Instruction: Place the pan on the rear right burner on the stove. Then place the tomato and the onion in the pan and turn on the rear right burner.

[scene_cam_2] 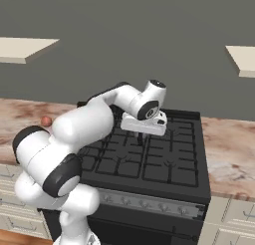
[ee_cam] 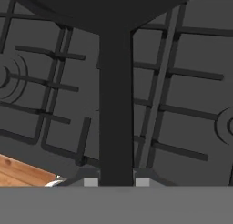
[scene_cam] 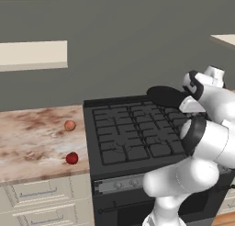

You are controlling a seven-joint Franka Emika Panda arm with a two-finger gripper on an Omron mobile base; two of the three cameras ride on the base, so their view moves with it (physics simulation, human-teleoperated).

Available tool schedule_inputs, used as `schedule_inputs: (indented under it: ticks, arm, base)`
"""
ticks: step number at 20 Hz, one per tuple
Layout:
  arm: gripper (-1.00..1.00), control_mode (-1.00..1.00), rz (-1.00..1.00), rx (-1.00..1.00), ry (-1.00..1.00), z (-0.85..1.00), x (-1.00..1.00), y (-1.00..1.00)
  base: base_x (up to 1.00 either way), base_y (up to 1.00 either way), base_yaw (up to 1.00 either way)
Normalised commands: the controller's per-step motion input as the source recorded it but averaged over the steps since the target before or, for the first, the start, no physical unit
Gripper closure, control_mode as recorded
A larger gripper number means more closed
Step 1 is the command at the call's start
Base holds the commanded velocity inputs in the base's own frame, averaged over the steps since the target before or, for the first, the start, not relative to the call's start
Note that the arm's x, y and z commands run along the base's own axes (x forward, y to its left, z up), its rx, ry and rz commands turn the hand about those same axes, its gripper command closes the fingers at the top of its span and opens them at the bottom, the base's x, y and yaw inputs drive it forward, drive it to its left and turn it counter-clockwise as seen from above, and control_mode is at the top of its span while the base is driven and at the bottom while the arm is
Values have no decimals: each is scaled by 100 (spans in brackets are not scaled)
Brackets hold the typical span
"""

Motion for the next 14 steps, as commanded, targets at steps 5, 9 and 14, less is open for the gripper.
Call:
schedule_inputs:
  ticks: [5,9,14]
  arm:
    - [100,-100,1,-2,0,0,0,-70]
    - [100,-100,0,-2,0,0,0,-69]
    - [100,-100,0,-1,0,0,0,-71]
  base:
    - [0,0,0]
    - [0,0,0]
    - [0,0,0]
